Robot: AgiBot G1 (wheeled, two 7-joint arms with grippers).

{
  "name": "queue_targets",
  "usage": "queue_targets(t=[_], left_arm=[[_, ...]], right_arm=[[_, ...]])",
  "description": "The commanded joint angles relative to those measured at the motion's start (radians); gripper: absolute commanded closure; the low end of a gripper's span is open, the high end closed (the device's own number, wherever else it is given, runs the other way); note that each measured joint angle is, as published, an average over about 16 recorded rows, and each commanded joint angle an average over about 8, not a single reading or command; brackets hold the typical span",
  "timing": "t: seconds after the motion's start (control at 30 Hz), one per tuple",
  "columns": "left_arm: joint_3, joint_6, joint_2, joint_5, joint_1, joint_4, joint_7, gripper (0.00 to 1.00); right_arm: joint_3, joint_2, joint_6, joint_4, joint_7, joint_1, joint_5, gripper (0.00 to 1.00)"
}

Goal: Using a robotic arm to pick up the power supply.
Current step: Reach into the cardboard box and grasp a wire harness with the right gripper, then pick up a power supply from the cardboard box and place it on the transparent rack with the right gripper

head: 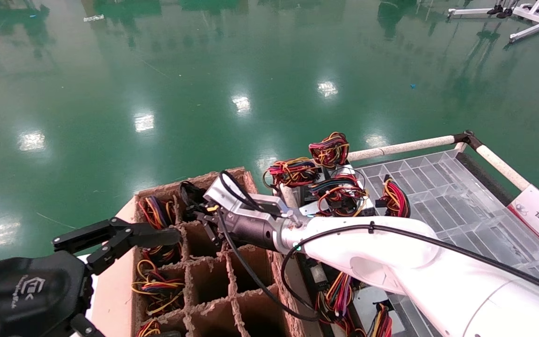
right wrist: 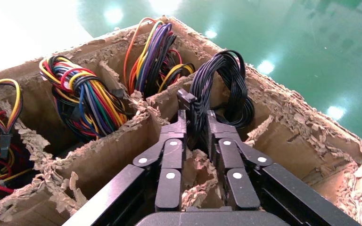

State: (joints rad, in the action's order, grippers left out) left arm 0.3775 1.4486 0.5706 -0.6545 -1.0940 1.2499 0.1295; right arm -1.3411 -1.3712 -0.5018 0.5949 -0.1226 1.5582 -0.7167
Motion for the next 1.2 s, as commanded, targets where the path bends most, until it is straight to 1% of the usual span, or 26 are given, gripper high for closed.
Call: queue_targets(t=[0.03, 0.27, 0.6, 1.0, 1.1, 1.2], left_arm=[[0.000, 0.000, 0.000, 0.000, 0.000, 0.000, 0.000, 0.00], [0.000, 0.000, 0.000, 0.000, 0.000, 0.000, 0.000, 0.00], [0.000, 0.000, 0.000, 0.000, 0.000, 0.000, 0.000, 0.00], [0.000, 0.000, 0.000, 0.000, 0.000, 0.000, 0.000, 0.00], [0.000, 0.000, 0.000, 0.000, 0.000, 0.000, 0.000, 0.00], [0.000, 0.000, 0.000, 0.000, 0.000, 0.000, 0.000, 0.00]], right_arm=[[-0.005, 0.000, 0.001, -0.004, -0.004, 0.000, 0.013, 1.00], [-0.006, 0.001, -0.013, -0.022, -0.011, 0.001, 0.074, 1.00], [0.021, 0.001, -0.045, -0.069, -0.015, 0.018, 0.188, 1.00], [0.036, 0.004, -0.005, -0.098, 0.034, 0.064, 0.312, 1.00], [0.039, 0.007, -0.019, -0.103, 0.044, 0.079, 0.337, 1.00], [0.047, 0.011, -0.051, -0.112, 0.052, 0.095, 0.363, 1.00]])
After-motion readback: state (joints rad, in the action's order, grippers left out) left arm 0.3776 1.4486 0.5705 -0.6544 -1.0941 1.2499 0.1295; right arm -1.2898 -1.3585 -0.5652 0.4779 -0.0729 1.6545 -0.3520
